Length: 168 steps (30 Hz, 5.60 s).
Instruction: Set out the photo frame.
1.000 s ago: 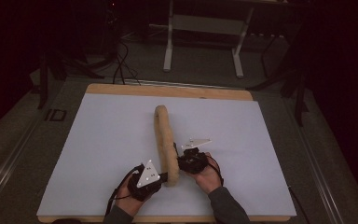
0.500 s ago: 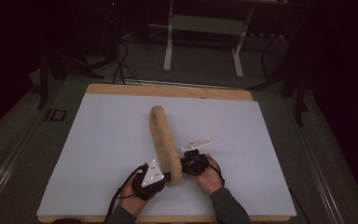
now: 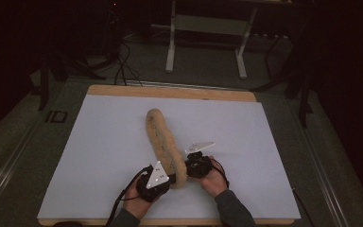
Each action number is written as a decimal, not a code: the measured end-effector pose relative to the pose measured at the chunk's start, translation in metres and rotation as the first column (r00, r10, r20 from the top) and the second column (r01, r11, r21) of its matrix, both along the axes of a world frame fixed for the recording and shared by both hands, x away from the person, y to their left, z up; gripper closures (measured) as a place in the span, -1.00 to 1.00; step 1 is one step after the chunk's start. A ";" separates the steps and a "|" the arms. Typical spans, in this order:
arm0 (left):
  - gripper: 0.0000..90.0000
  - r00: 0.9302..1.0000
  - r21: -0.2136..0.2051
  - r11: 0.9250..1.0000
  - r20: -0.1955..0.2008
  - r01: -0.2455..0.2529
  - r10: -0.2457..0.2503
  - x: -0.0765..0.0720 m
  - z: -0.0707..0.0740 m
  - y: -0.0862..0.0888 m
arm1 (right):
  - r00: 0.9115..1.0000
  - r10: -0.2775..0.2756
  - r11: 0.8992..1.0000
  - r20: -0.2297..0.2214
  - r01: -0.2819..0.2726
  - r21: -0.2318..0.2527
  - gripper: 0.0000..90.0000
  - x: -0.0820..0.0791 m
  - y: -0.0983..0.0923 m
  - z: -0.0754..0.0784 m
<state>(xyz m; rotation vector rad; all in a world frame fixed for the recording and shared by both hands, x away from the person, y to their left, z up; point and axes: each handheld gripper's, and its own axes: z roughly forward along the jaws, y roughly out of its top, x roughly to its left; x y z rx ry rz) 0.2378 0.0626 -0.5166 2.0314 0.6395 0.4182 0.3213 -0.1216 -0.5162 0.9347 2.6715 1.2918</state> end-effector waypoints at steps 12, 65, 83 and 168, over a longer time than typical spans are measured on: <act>0.91 1.000 0.021 1.000 0.000 0.007 -0.007 0.002 0.001 0.007 | 1.000 -0.024 1.000 0.013 0.024 0.001 0.87 -0.003 -0.004 0.006; 0.74 0.994 0.023 0.993 0.004 -0.112 0.112 0.013 0.008 0.040 | 0.994 -0.109 0.986 0.028 0.105 0.131 0.10 -0.016 -0.044 0.069; 0.69 0.993 0.032 0.992 0.002 -0.121 0.121 0.014 0.008 0.041 | 0.998 -0.064 0.988 0.015 0.062 0.142 -0.26 -0.021 -0.011 0.071; 0.67 0.961 -0.071 0.959 0.002 -0.276 0.277 0.023 0.020 0.086 | 0.995 0.012 0.995 0.103 -0.002 -0.098 0.50 -0.015 0.000 0.046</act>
